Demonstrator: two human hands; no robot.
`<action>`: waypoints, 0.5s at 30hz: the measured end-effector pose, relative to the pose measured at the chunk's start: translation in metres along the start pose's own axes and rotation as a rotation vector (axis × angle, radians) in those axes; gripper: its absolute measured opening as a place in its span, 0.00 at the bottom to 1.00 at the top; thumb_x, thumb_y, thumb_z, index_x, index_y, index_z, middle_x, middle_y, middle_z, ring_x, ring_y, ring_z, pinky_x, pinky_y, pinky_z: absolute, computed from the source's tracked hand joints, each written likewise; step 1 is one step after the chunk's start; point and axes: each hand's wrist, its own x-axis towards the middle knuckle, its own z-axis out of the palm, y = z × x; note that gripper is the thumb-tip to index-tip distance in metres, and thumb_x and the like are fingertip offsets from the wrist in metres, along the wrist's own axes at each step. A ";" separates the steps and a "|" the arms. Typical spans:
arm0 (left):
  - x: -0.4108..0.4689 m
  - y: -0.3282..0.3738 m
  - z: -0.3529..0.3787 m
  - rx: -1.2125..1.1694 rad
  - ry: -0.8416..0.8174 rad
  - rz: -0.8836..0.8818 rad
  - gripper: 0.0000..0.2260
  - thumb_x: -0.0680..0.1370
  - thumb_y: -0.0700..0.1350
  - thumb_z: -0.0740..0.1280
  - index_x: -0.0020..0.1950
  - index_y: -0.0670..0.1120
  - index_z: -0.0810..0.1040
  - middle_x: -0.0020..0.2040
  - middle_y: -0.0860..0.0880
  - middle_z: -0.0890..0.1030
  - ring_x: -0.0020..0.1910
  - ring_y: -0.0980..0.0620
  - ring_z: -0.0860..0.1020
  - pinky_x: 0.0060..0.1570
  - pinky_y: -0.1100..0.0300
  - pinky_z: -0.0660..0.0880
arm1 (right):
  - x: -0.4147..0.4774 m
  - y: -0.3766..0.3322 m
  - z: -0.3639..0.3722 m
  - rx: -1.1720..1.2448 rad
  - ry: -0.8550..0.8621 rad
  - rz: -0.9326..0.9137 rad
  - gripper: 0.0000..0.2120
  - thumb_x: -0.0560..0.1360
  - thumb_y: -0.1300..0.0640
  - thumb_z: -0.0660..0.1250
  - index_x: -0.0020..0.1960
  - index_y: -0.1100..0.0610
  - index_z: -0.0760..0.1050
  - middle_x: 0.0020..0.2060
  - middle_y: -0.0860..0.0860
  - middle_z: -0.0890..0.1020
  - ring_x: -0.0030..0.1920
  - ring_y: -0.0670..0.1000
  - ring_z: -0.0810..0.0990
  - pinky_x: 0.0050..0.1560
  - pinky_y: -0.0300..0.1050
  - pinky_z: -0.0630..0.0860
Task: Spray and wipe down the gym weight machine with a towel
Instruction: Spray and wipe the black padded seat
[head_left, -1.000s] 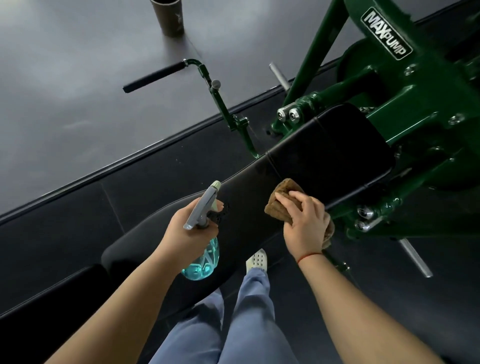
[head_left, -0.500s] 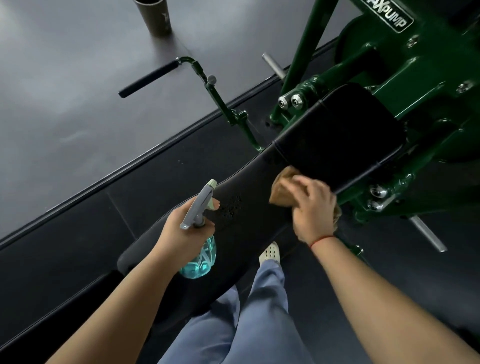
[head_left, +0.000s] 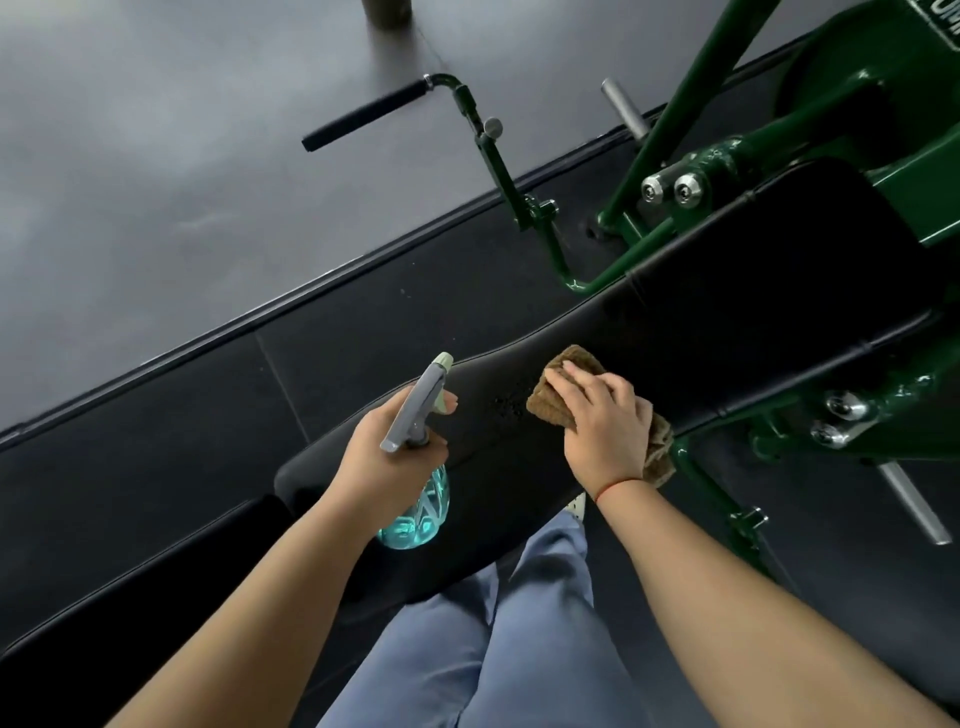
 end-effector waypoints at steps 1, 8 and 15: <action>-0.001 -0.001 -0.001 -0.009 -0.002 0.003 0.19 0.75 0.30 0.68 0.55 0.54 0.81 0.35 0.46 0.73 0.26 0.55 0.69 0.26 0.61 0.70 | 0.004 0.003 -0.005 0.021 -0.009 -0.011 0.32 0.69 0.66 0.70 0.70 0.43 0.75 0.66 0.44 0.78 0.61 0.56 0.74 0.53 0.55 0.71; 0.000 -0.003 0.001 -0.060 0.000 0.006 0.19 0.75 0.30 0.67 0.54 0.53 0.81 0.35 0.46 0.74 0.27 0.53 0.69 0.25 0.62 0.70 | 0.054 0.042 -0.057 0.171 0.189 0.365 0.33 0.73 0.65 0.70 0.76 0.48 0.68 0.72 0.49 0.74 0.69 0.60 0.68 0.61 0.62 0.68; 0.007 -0.006 0.021 -0.095 0.016 -0.029 0.18 0.76 0.31 0.68 0.55 0.54 0.81 0.38 0.40 0.76 0.33 0.50 0.73 0.28 0.64 0.72 | 0.043 0.012 -0.026 0.066 0.012 0.122 0.33 0.70 0.58 0.73 0.73 0.46 0.70 0.65 0.48 0.78 0.63 0.58 0.72 0.55 0.59 0.71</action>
